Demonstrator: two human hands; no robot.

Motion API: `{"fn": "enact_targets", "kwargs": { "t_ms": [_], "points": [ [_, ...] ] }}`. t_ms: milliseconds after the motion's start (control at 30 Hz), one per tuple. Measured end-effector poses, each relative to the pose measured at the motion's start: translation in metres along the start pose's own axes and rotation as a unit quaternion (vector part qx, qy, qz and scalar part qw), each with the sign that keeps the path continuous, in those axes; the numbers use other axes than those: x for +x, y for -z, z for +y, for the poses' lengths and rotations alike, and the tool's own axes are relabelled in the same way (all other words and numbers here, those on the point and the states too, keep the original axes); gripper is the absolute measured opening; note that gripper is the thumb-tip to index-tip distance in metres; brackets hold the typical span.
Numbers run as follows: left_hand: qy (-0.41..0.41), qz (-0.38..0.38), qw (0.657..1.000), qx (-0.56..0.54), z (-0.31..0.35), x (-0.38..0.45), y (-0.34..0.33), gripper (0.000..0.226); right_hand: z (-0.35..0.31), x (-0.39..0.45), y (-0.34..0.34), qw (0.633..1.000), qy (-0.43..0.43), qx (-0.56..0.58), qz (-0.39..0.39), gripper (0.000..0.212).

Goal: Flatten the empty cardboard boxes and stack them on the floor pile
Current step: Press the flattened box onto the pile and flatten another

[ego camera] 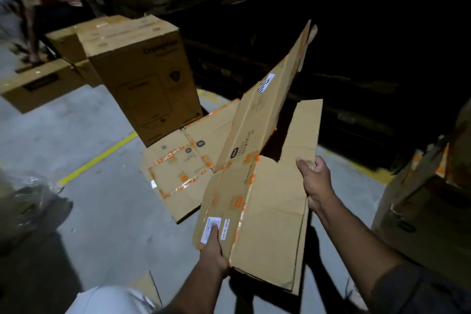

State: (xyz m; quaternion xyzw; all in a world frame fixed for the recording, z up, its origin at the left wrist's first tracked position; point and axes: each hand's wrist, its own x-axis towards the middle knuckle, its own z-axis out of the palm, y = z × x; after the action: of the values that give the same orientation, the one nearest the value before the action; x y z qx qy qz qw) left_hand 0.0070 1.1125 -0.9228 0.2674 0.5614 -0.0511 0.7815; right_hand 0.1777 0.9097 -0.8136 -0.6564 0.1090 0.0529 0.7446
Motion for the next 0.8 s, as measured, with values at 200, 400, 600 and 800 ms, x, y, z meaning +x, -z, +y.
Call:
{"fn": "enact_targets", "kwargs": {
  "t_ms": [200,400,600,800],
  "points": [
    [-0.180,0.127,0.972,-0.079,0.062,-0.027,-0.015,0.038,-0.011,0.014,-0.026,0.999,-0.028,-0.008,0.026,0.012],
    [-0.406,0.216,0.887,0.050,0.139,-0.045,-0.010,0.031,0.014,0.023,-0.067,0.987,-0.114,-0.103,-0.036,0.012],
    [-0.413,0.203,0.885,0.066,0.201,-0.001,-0.004,0.029,0.065,0.048,-0.118,0.988,-0.125,-0.090,-0.030,0.031],
    [-0.426,0.124,0.890,0.100,0.280,0.082,-0.007,0.032,0.113,0.107,-0.182,0.993,-0.108,-0.055,-0.011,0.029]
  ]
}}
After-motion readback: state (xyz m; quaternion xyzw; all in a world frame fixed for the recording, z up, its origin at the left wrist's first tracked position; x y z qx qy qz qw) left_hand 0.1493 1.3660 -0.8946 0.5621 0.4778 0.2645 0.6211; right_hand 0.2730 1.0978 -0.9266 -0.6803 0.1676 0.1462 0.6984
